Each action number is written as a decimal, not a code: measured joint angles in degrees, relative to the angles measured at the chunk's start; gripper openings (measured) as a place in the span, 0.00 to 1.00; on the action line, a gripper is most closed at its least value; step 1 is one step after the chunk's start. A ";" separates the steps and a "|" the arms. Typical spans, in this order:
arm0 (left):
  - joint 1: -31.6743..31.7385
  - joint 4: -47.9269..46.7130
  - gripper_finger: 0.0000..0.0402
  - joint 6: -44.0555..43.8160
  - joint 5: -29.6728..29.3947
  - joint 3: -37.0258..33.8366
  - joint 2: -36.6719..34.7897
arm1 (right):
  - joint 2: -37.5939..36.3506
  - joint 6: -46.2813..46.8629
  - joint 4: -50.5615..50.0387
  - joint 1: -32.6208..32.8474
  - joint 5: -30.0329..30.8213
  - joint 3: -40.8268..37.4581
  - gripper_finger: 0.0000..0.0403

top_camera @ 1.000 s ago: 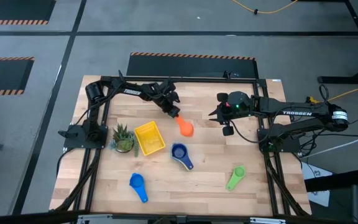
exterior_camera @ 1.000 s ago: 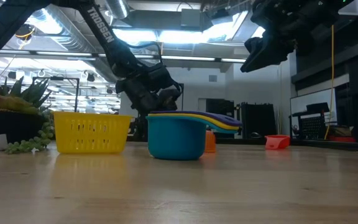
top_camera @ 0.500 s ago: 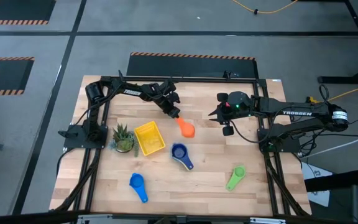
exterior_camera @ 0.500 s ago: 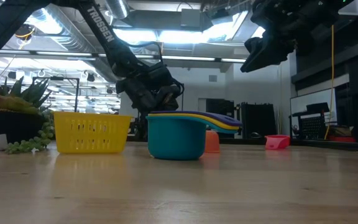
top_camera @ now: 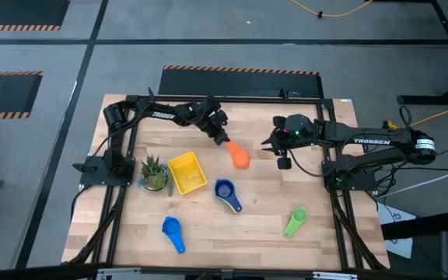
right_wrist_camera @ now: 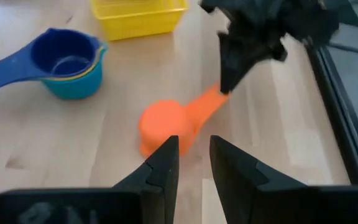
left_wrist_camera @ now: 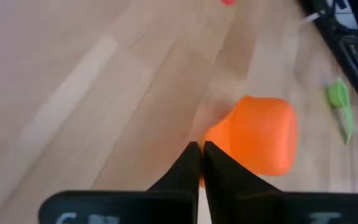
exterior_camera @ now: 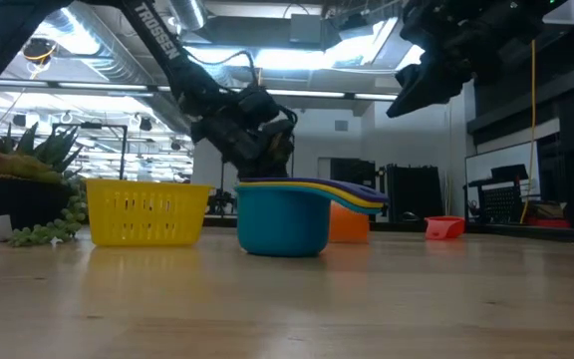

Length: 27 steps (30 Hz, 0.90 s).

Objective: Nest measuring cups in basket
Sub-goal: Stack the orange measuring cup on top of the dark blue measuring cup

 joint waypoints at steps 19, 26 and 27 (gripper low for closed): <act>-8.66 -11.16 0.00 16.68 -23.81 0.04 -29.63 | -0.09 15.72 0.36 -0.88 8.52 0.00 0.24; -18.77 -19.03 0.00 23.57 -47.42 0.05 -36.48 | 0.44 21.02 8.31 -5.52 8.47 0.00 0.24; -20.35 -19.29 0.00 24.24 -50.65 0.09 -36.67 | 0.75 22.18 10.61 -6.22 8.48 0.00 0.24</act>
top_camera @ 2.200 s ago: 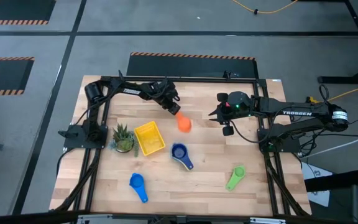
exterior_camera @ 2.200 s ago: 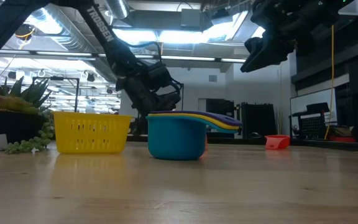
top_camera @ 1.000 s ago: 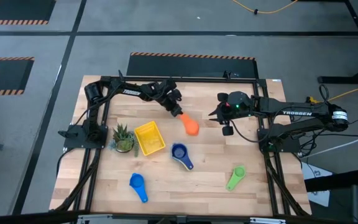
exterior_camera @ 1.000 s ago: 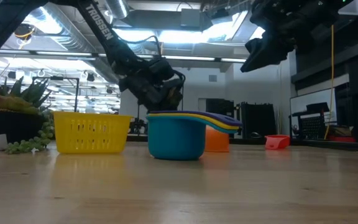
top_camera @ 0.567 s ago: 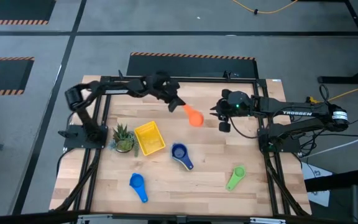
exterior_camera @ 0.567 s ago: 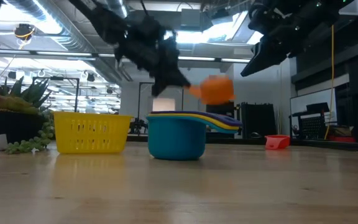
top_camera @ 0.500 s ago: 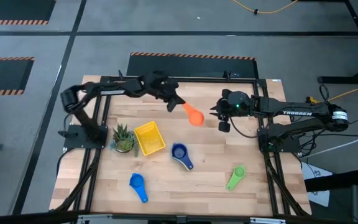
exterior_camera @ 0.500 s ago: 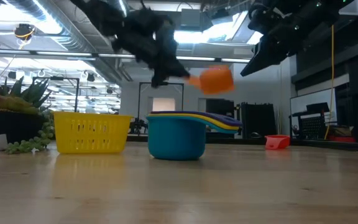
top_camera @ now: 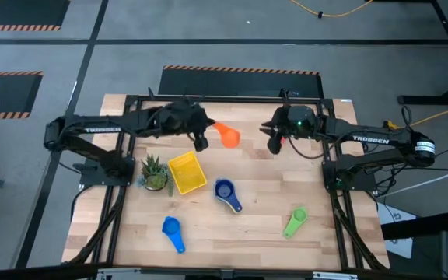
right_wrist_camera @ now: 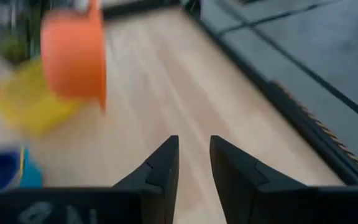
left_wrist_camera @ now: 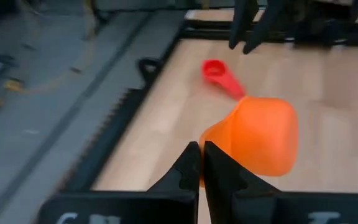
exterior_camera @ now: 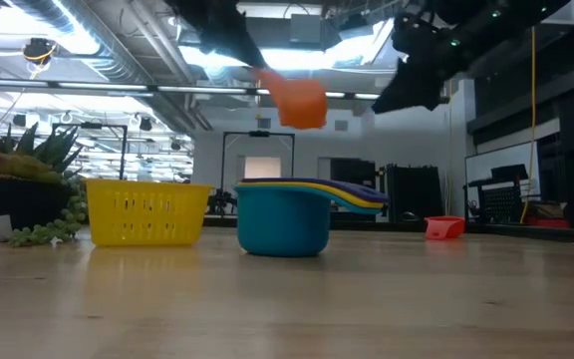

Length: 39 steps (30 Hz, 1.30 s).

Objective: Nest measuring cups in basket
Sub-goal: Stack the orange measuring cup on top of the dark blue measuring cup

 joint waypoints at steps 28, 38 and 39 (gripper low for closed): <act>-26.86 -3.71 0.00 12.07 -46.06 0.00 18.49 | 16.23 12.33 26.96 -4.77 -4.18 4.04 0.24; -31.55 0.23 0.00 12.16 -48.84 -0.02 21.46 | 20.82 18.04 21.95 -7.89 -20.93 13.27 0.24; -31.89 0.68 0.00 12.46 -48.91 -0.02 21.46 | 21.37 18.52 20.59 -8.14 -22.79 13.82 0.24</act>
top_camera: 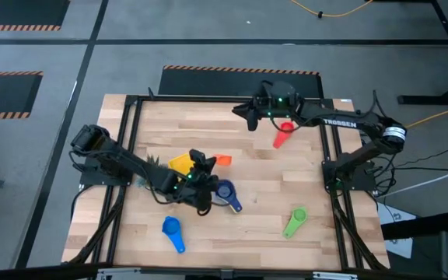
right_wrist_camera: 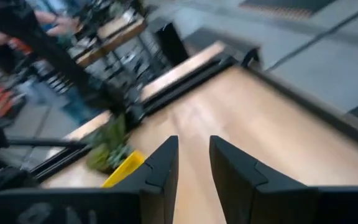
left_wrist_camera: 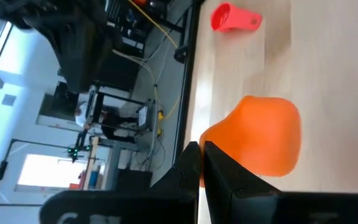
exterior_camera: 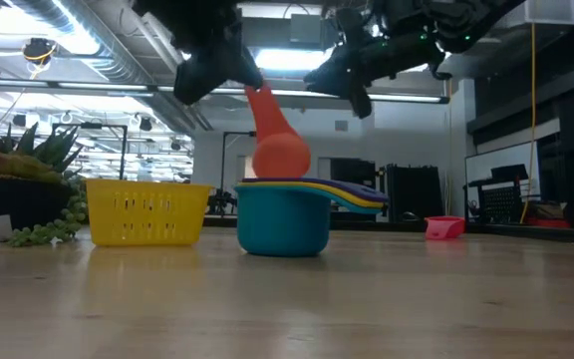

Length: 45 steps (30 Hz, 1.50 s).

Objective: Nest measuring cups in basket
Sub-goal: Stack the orange measuring cup on top of the dark blue measuring cup

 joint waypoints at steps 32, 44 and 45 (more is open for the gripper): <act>-3.63 12.16 0.00 18.10 -1.79 0.00 -0.02 | 19.13 20.81 -12.00 -0.92 -38.98 1.17 0.24; -3.71 17.41 0.00 24.92 -2.53 0.00 -0.04 | 19.45 24.17 -12.61 -0.92 -42.66 1.17 0.24; -3.66 17.70 0.00 25.59 -2.54 0.00 -0.04 | 19.45 24.63 -12.61 -0.89 -42.92 1.17 0.24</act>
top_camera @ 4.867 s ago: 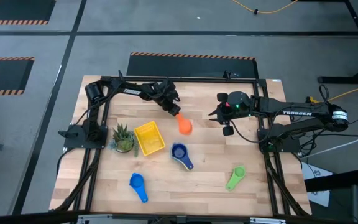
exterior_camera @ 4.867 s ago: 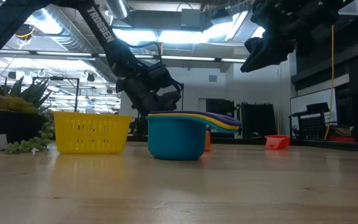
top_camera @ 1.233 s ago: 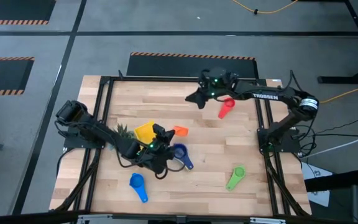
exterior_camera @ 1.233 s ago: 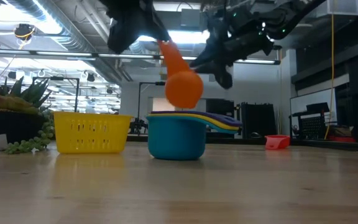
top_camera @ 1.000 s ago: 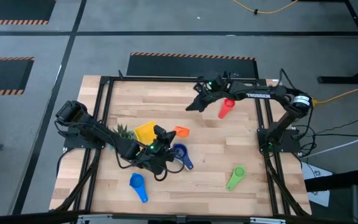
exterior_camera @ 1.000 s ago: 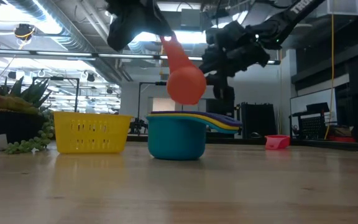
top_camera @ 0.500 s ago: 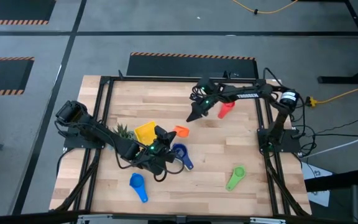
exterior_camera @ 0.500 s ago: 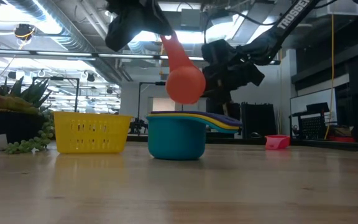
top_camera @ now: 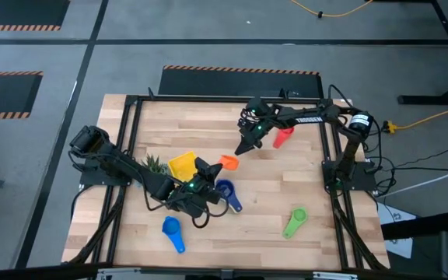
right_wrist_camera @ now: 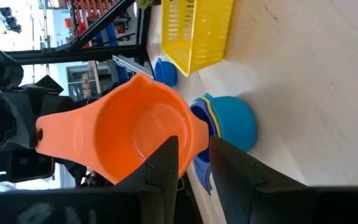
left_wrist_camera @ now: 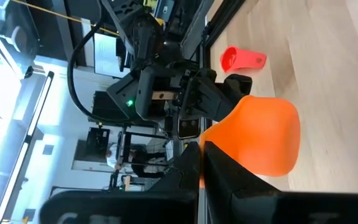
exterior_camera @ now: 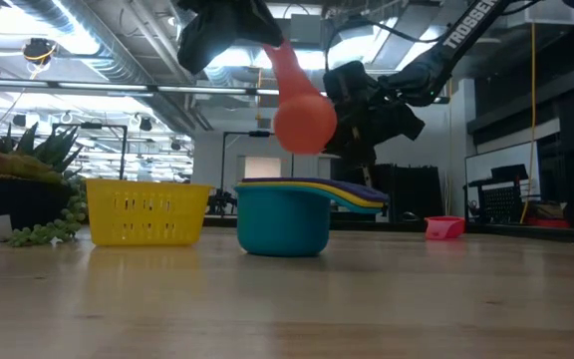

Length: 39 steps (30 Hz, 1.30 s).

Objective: Nest measuring cups in basket
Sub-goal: Stack the orange measuring cup on top of the dark blue measuring cup

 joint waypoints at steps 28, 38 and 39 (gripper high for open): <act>1.60 0.38 0.00 1.50 0.18 -0.02 -0.02 | 0.00 0.45 0.02 4.74 0.97 0.00 0.24; 0.71 0.40 0.00 1.48 -0.05 -0.02 -0.02 | 0.00 0.64 -4.29 0.56 -9.26 -0.02 0.24; 0.71 0.41 0.00 1.48 -0.04 -0.02 -0.02 | 0.00 0.64 -5.01 0.35 -10.03 -0.02 0.24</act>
